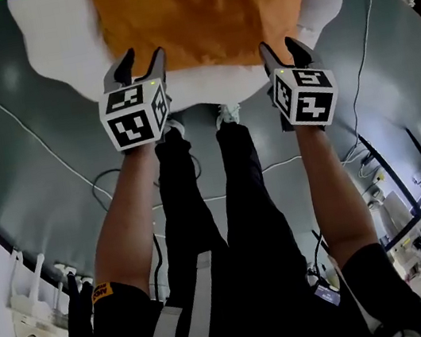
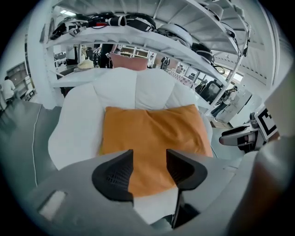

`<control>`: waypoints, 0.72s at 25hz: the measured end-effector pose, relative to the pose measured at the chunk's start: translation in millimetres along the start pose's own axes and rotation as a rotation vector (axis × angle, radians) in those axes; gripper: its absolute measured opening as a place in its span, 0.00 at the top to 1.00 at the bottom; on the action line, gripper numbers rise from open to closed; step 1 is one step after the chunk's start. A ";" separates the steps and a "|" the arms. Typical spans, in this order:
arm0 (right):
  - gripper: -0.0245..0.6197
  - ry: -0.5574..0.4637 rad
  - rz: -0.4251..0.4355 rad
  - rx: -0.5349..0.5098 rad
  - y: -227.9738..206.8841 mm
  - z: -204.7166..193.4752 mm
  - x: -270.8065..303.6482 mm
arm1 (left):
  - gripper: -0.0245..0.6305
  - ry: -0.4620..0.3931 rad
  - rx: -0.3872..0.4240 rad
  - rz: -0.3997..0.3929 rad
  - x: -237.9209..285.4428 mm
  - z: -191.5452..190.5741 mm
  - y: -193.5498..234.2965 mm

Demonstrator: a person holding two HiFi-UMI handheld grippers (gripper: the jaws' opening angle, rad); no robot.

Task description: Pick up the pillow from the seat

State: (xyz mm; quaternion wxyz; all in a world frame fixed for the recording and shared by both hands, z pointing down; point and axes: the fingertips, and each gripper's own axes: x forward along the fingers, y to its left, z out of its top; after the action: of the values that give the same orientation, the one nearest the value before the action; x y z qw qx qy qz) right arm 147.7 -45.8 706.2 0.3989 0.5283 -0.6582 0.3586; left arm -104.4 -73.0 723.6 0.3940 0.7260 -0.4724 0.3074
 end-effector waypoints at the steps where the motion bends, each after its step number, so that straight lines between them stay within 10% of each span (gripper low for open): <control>1: 0.61 0.006 -0.003 0.001 -1.9 -2.1 5.8 | 0.61 0.012 0.005 0.003 6.9 -3.4 2.4; 18: 0.56 0.088 -0.052 -0.047 -7.9 -25.7 73.3 | 0.50 0.145 -0.017 0.009 82.6 -46.6 41.1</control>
State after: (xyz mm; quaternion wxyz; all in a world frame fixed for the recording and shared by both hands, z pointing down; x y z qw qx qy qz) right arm 150.2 -54.3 783.7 0.4491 0.5194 -0.6342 0.3555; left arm -115.8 -79.5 826.1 0.4317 0.6965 -0.4485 0.3568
